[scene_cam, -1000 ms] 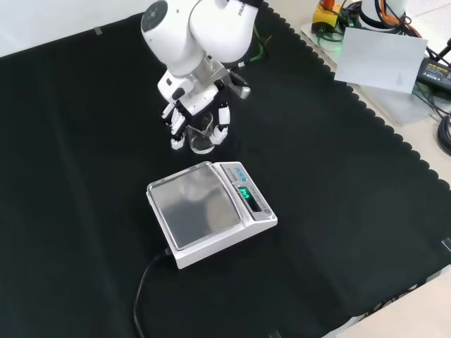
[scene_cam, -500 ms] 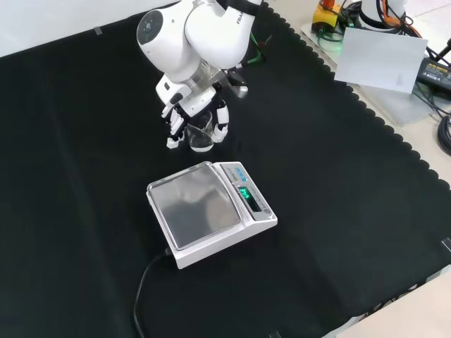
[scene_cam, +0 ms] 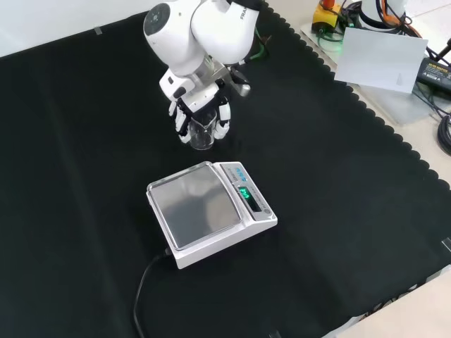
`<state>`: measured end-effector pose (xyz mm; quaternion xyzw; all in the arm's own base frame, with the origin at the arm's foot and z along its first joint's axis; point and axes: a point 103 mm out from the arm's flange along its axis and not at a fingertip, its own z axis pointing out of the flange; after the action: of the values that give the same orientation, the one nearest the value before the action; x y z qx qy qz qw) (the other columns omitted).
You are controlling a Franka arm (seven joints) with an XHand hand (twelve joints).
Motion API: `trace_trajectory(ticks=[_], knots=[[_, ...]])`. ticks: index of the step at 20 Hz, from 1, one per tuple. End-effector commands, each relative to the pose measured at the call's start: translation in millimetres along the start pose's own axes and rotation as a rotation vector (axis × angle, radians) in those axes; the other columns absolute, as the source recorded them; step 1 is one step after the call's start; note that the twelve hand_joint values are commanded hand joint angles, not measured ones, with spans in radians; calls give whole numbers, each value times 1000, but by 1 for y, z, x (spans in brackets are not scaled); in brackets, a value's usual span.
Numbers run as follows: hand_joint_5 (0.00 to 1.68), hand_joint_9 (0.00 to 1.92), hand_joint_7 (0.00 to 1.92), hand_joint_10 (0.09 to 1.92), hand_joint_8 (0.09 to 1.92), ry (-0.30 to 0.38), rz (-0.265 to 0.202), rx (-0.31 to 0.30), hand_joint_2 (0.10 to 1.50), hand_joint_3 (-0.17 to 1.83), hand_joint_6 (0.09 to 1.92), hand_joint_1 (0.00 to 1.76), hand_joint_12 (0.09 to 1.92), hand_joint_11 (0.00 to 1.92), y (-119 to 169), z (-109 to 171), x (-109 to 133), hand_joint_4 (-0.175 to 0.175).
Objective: Pick up the beaker.
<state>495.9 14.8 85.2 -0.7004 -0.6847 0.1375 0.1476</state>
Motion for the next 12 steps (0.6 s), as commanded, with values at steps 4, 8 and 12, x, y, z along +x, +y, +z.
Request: trace_trajectory(ticks=[4,8,12], knots=[[682,1099,1010,510,605,18,-3,-37,510,630,907,1211,1265,649,-3,-6,1,-71],[679,1107,1013,503,619,18,-6,-47,509,636,930,1211,1263,653,-6,-12,2,-72],[681,1110,1016,502,625,9,-10,-59,510,639,937,1211,1263,655,-12,-26,6,-72]])
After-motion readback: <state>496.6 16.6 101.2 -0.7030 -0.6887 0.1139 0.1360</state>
